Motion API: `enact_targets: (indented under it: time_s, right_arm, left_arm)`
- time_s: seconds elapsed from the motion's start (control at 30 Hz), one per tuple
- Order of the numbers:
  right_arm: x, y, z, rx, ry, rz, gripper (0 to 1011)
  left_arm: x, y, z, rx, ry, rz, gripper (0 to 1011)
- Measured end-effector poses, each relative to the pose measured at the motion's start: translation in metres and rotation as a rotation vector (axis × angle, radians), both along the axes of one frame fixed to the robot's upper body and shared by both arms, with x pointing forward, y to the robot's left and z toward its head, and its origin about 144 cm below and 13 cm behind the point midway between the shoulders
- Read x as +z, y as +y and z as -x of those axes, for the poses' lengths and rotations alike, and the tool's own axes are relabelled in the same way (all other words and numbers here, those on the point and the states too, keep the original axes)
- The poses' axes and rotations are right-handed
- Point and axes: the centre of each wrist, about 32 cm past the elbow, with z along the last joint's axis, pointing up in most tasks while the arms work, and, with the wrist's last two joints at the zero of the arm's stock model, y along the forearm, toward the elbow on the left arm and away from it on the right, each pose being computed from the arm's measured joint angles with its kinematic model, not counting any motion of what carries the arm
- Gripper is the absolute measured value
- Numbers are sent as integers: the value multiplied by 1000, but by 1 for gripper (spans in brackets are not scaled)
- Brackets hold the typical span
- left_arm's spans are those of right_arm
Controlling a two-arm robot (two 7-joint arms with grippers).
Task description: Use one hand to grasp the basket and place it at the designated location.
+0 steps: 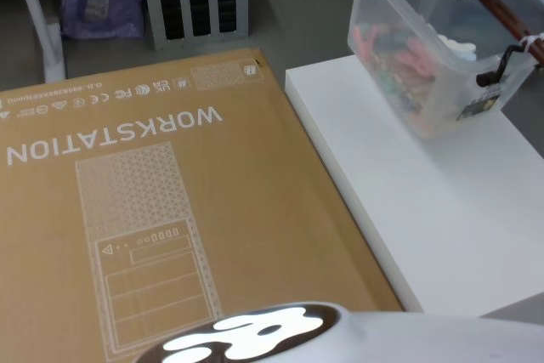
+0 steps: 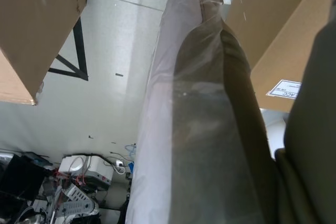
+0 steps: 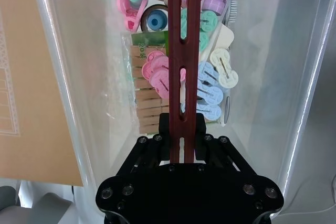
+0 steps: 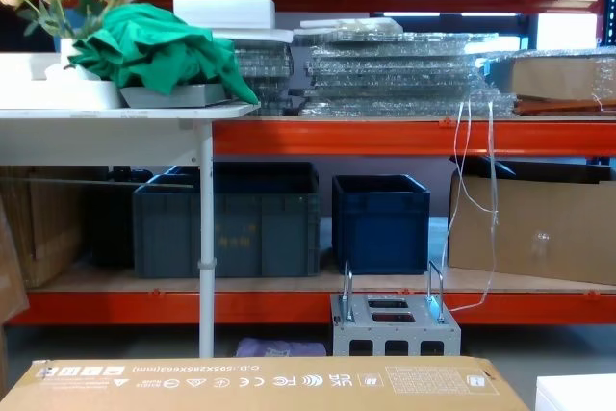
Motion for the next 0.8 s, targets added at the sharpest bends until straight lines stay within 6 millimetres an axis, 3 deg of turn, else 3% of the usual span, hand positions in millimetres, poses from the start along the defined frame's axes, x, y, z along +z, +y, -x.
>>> enact_targets:
  time_s: [0.4, 0.8]
  right_arm:
    - [17, 7, 1, 43, -40, 11, 234]
    - [30, 30, -5, 146, -67, 47, 233]
  left_arm:
    - [0, 0, 0, 0, 0, 0, 0]
    - [0, 0, 0, 0, 0, 0, 0]
